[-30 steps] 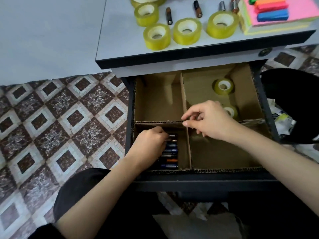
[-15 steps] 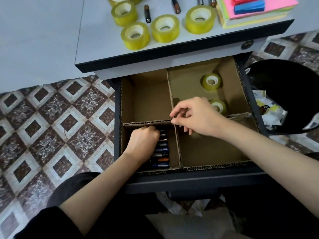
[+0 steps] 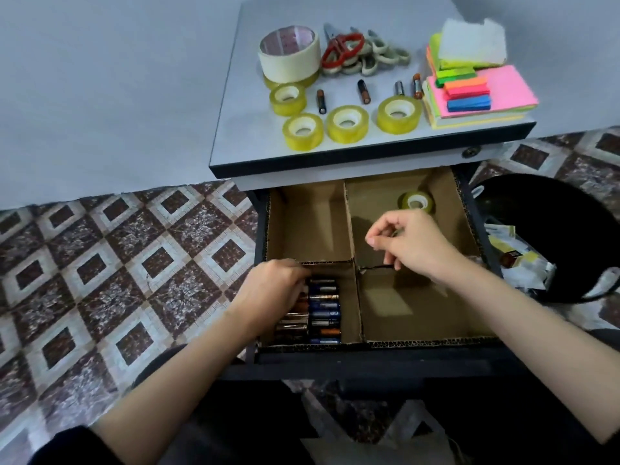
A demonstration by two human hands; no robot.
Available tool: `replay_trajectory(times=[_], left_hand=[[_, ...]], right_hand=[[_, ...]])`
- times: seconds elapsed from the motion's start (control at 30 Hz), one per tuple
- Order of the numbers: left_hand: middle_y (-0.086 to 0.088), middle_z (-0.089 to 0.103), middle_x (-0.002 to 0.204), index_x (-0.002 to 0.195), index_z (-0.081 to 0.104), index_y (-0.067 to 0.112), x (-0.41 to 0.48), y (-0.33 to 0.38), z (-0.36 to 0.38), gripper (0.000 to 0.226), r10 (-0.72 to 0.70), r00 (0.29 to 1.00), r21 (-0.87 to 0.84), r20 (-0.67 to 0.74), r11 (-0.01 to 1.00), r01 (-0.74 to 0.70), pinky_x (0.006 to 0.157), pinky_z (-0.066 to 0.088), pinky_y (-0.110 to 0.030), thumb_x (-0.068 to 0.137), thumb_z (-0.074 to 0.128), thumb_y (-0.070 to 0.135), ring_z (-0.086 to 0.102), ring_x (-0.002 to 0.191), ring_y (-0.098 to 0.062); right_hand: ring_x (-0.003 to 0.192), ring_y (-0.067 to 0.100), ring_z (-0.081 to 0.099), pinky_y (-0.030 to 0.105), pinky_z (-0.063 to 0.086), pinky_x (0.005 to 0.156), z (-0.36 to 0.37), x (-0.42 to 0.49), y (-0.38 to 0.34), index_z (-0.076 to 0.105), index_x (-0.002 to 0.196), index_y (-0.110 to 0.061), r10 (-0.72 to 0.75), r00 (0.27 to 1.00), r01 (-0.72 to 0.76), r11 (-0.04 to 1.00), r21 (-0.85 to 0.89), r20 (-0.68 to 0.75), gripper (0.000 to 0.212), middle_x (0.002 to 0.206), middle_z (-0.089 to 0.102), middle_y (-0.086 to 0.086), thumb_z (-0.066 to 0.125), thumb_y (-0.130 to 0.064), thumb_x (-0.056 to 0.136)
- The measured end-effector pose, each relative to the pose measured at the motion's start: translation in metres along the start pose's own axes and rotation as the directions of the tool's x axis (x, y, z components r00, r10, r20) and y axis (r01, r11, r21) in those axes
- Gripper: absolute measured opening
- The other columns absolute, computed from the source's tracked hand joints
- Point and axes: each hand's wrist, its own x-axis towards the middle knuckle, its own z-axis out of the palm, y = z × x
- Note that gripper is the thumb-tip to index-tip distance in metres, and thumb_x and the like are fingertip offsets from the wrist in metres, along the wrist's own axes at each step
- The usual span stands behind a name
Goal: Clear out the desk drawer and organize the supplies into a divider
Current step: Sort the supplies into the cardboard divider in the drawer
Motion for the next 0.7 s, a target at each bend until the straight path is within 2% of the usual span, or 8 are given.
replay_trajectory(times=[0.13,0.27,0.4,0.5,0.6,0.7], left_hand=[[-0.006,0.073,0.085,0.088,0.075,0.006,0.006,-0.002,-0.031,0.011,-0.011,0.991,-0.026,-0.133,1.000,0.007,0.068,0.059,-0.031,0.078,0.071,0.004,0.069,0.073,-0.018],[-0.003,0.073,0.082,0.087,0.076,0.009,0.015,0.003,-0.058,0.010,-0.019,0.969,-0.059,-0.246,0.998,0.004,0.066,0.056,-0.025,0.078,0.072,0.007,0.062,0.067,-0.007],[0.002,0.072,0.089,0.094,0.075,0.015,0.032,0.003,-0.086,0.013,-0.098,0.960,-0.102,-0.261,0.992,0.074,0.075,0.054,-0.025,0.083,0.068,0.016,0.064,0.076,-0.008],[0.004,0.071,0.089,0.093,0.075,0.017,0.051,0.003,-0.109,0.011,-0.083,0.958,-0.105,-0.275,0.993,0.056,0.073,0.049,-0.018,0.083,0.068,0.018,0.060,0.076,-0.003],[0.006,0.070,0.094,0.092,0.074,0.019,0.076,0.002,-0.133,0.012,-0.133,0.952,-0.109,-0.277,0.988,0.107,0.074,0.047,-0.022,0.085,0.066,0.024,0.060,0.081,-0.007],[0.005,0.070,0.099,0.095,0.074,0.019,0.105,-0.003,-0.151,0.016,-0.149,0.948,-0.083,-0.282,0.988,0.130,0.073,0.040,-0.022,0.086,0.065,0.029,0.058,0.084,-0.008]], right_hand=[[0.051,0.009,0.056,0.017,0.045,0.043,-0.019,-0.010,-0.012,0.065,0.074,-0.016,-0.031,0.997,0.029,0.999,-0.026,-0.076,0.016,0.072,0.063,0.004,0.063,-0.006,0.086],[0.051,0.011,0.056,0.016,0.042,0.043,-0.044,-0.016,-0.029,0.065,0.074,-0.015,-0.091,0.983,0.077,0.993,-0.091,-0.158,0.015,0.067,0.061,0.001,0.063,-0.006,0.086],[0.051,0.008,0.054,0.016,0.040,0.049,-0.075,-0.013,-0.053,0.061,0.067,-0.021,-0.168,0.959,0.131,0.977,-0.167,-0.230,0.023,0.064,0.059,-0.003,0.065,-0.006,0.084],[0.058,0.002,0.050,0.010,0.035,0.054,-0.100,-0.004,-0.074,0.062,0.067,-0.019,-0.284,0.921,0.182,0.920,-0.348,-0.269,0.019,0.063,0.057,-0.010,0.069,-0.008,0.080],[0.071,0.008,0.054,0.019,0.036,0.063,-0.125,0.007,-0.096,0.072,0.079,-0.018,-0.321,0.909,0.159,0.857,-0.489,-0.267,0.004,0.072,0.063,-0.007,0.071,-0.014,0.080],[0.088,0.013,0.058,0.025,0.042,0.075,-0.141,0.024,-0.115,0.073,0.090,-0.020,-0.346,0.908,0.129,0.769,-0.627,-0.238,0.010,0.091,0.071,-0.006,0.068,-0.019,0.082]])
